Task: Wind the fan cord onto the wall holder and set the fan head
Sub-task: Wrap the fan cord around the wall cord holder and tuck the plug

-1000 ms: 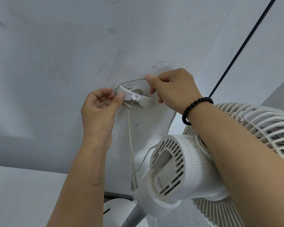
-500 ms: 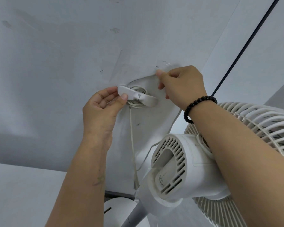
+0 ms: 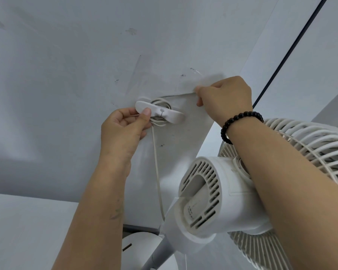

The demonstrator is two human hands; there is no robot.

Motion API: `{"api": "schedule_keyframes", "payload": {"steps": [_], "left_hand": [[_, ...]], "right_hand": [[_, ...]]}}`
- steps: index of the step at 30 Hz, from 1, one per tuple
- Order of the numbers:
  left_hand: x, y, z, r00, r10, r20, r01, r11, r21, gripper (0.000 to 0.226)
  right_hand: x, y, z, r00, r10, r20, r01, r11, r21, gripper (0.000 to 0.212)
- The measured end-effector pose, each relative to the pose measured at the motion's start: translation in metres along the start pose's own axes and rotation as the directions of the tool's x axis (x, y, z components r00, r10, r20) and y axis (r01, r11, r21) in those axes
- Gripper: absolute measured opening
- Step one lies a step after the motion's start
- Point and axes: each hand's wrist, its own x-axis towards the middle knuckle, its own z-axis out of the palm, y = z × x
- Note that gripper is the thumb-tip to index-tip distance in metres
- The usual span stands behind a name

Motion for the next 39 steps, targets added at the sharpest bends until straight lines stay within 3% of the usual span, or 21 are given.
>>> {"api": "schedule_keyframes", "payload": {"steps": [4, 10, 19, 26, 29, 33, 37, 39], "left_hand": [[-0.001, -0.003, 0.004, 0.993, 0.111, -0.042, -0.106, 0.989, 0.106, 0.023], [0.001, -0.005, 0.004, 0.988, 0.128, -0.083, -0.115, 0.983, 0.146, 0.023], [0.002, -0.006, 0.006, 0.993, 0.064, -0.095, -0.051, 0.989, 0.14, 0.025], [-0.004, 0.002, -0.001, 0.999, -0.033, -0.031, 0.037, 0.987, 0.154, 0.026], [-0.006, 0.006, 0.0, 0.993, -0.108, 0.054, 0.097, 0.98, 0.172, 0.028], [-0.011, 0.009, 0.003, 0.978, -0.13, 0.161, 0.102, 0.98, 0.17, 0.03], [-0.011, 0.007, 0.003, 0.981, -0.11, 0.158, 0.078, 0.978, 0.195, 0.031], [-0.011, 0.007, 0.003, 0.982, -0.1, 0.16, 0.066, 0.976, 0.205, 0.031]], "right_hand": [[0.0, 0.001, -0.002, 1.0, 0.019, -0.015, -0.02, 0.998, -0.064, 0.03], [-0.002, 0.002, -0.005, 0.999, 0.013, -0.049, -0.019, 0.993, -0.12, 0.03], [-0.009, 0.002, -0.01, 0.987, 0.072, 0.145, -0.021, 0.945, -0.325, 0.024], [-0.01, 0.004, -0.008, 0.858, 0.251, 0.448, -0.009, 0.879, -0.477, 0.021], [-0.01, 0.004, -0.004, 0.806, 0.254, 0.534, 0.063, 0.861, -0.504, 0.023], [-0.012, 0.004, 0.001, 0.745, 0.265, 0.612, 0.116, 0.852, -0.511, 0.042], [-0.013, 0.008, 0.005, 0.663, 0.319, 0.677, 0.011, 0.9, -0.435, 0.039], [-0.014, 0.008, 0.006, 0.615, 0.303, 0.728, 0.026, 0.915, -0.402, 0.036]]}}
